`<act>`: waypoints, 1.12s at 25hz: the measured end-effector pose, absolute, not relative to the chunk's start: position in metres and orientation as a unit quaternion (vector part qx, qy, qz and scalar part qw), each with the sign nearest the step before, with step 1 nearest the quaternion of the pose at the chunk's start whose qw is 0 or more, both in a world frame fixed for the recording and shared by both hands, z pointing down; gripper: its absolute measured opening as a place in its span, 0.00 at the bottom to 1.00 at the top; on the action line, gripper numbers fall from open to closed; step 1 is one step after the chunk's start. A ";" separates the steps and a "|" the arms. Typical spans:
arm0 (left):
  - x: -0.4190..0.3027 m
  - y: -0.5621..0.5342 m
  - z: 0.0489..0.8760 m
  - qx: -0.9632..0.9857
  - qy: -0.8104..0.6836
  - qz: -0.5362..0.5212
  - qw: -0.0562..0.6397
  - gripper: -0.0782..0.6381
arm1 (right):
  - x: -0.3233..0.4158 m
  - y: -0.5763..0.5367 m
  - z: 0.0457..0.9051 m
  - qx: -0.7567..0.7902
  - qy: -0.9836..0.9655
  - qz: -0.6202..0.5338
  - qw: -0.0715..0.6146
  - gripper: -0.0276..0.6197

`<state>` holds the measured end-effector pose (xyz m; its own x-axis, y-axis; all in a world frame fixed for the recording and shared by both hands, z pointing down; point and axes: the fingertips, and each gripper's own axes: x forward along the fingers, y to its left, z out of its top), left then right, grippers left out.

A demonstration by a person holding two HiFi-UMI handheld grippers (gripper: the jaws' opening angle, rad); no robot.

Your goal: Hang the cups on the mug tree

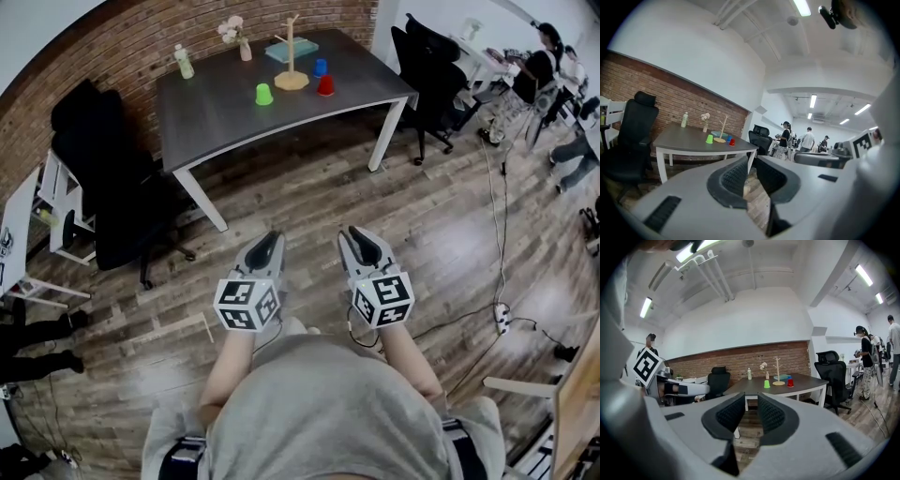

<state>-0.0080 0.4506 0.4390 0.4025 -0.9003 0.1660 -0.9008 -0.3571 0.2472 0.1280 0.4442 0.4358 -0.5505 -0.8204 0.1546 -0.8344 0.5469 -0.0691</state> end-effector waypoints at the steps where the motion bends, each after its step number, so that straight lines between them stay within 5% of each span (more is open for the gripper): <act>1: -0.007 0.450 0.439 0.824 -0.547 0.000 0.151 0.18 | 0.128 0.443 0.436 0.470 -0.879 0.068 0.054 0.18; 28: -0.029 0.314 0.461 0.822 -0.548 0.027 0.154 0.40 | 0.118 0.300 0.448 0.474 -0.874 0.082 0.065 0.44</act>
<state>-0.0286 0.3143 0.4607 0.3979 -0.8923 0.2132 -0.9089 -0.3518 0.2240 0.1180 0.3001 0.4479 -0.5416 -0.8188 0.1905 -0.8399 0.5367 -0.0813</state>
